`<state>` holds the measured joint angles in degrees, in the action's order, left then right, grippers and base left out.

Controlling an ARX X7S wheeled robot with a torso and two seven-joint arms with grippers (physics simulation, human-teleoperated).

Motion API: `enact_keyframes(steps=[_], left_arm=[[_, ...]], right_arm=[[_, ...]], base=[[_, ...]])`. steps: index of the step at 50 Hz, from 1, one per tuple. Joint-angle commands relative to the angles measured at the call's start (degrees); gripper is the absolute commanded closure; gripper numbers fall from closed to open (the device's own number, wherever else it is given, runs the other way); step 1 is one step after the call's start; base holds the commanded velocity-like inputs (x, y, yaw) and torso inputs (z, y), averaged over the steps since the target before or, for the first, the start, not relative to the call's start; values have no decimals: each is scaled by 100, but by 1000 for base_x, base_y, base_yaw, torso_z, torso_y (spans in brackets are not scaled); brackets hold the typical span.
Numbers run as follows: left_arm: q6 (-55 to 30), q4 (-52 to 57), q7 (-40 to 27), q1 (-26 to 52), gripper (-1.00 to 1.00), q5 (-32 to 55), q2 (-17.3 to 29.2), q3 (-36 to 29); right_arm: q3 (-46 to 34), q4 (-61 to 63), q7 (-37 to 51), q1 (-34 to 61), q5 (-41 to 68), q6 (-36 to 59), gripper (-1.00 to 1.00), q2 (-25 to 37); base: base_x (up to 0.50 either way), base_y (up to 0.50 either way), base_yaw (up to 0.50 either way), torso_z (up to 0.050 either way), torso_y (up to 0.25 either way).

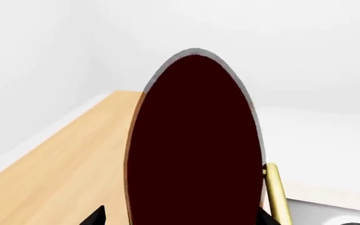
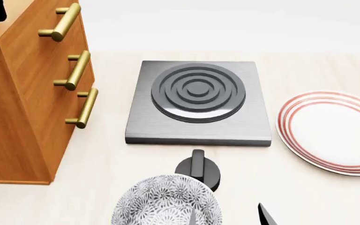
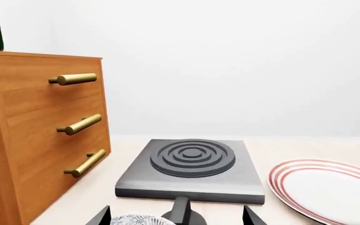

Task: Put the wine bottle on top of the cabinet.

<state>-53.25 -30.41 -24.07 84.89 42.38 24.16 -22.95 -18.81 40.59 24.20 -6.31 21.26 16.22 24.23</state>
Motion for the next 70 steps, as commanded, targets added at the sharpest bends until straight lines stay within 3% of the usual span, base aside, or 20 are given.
enact_keyframes(steps=[1, 23, 36, 50, 70], left_arm=[[31, -104, 59, -60, -100, -8, -29, 5], [191, -210, 177, -35, -100, -90, -110, -106], [630, 243, 351, -753, -100, -81, -35, -170], [921, 1361, 316, -1831, -100, 78, 329, -108], [951, 3176, -11, -2801, -100, 477, 788, 112]], right_arm=[[65, -16, -88, 4, -60, -3, -100, -70], [1, -32, -63, 30, -66, -6, -100, -56], [-69, -35, -59, 54, -99, -3, -100, -48], [-169, -90, -50, 71, -151, -4, -100, -59], [-235, -151, -50, 110, -164, -30, -100, -54]], base=[[0, 0, 0, 0, 0], [0, 0, 0, 0, 0], [0, 0, 0, 0, 0], [0, 0, 0, 0, 0], [0, 0, 0, 0, 0]])
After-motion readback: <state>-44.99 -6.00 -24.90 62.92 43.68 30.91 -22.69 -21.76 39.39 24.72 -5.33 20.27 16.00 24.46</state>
